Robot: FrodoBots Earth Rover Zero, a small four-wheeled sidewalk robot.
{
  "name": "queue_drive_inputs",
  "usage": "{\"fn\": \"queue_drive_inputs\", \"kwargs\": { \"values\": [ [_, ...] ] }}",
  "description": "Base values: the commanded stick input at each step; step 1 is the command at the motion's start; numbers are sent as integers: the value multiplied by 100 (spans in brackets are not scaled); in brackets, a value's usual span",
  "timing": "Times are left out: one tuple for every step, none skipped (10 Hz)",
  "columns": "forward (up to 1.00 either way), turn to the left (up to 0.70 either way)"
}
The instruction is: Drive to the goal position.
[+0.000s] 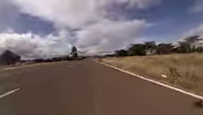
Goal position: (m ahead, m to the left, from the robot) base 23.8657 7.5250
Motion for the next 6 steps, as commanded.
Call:
{"fn": "queue_drive_inputs", "kwargs": {
  "values": [
    [70, 0],
    [70, 0],
    [70, 0],
    [70, 0],
    [70, 0],
    [70, 0]
  ]
}}
